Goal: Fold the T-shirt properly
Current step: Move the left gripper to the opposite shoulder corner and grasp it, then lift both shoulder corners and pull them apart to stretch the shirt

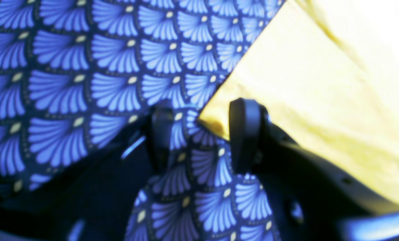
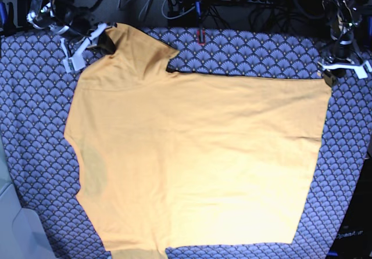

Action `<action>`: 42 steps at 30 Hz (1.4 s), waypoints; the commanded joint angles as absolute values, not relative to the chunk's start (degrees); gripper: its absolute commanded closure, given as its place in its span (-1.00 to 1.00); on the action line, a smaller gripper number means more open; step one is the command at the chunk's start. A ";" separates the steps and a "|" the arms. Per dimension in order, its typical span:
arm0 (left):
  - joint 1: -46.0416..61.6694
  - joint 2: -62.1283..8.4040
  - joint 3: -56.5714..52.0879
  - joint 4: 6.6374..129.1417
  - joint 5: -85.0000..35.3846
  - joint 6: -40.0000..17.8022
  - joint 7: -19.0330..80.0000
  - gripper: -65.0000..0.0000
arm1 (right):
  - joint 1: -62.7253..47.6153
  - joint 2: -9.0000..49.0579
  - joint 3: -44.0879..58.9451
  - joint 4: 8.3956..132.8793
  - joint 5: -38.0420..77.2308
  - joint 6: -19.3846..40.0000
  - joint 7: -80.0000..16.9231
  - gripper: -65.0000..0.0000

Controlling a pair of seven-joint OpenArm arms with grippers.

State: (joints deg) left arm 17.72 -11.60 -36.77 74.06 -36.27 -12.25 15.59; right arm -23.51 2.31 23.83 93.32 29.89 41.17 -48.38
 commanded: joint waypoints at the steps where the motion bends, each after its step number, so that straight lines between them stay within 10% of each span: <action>1: 17.71 -12.26 -36.88 74.33 -36.44 -12.44 16.04 0.15 | -24.22 3.03 24.04 92.97 25.19 40.00 -51.74 1.00; 18: 17.80 -10.77 -30.81 74.86 -36.70 -12.44 16.04 0.18 | -24.22 3.74 23.96 92.97 25.19 40.00 -51.74 1.00; 26: 17.80 -11.21 -30.81 74.59 -36.97 -12.18 16.13 0.95 | -24.22 4.44 23.96 92.97 25.19 40.00 -51.65 1.00; 42: 23.52 -11.30 -30.81 83.56 -36.88 -12.00 16.22 1.00 | -24.75 5.76 24.31 93.32 25.19 40.00 -50.77 1.00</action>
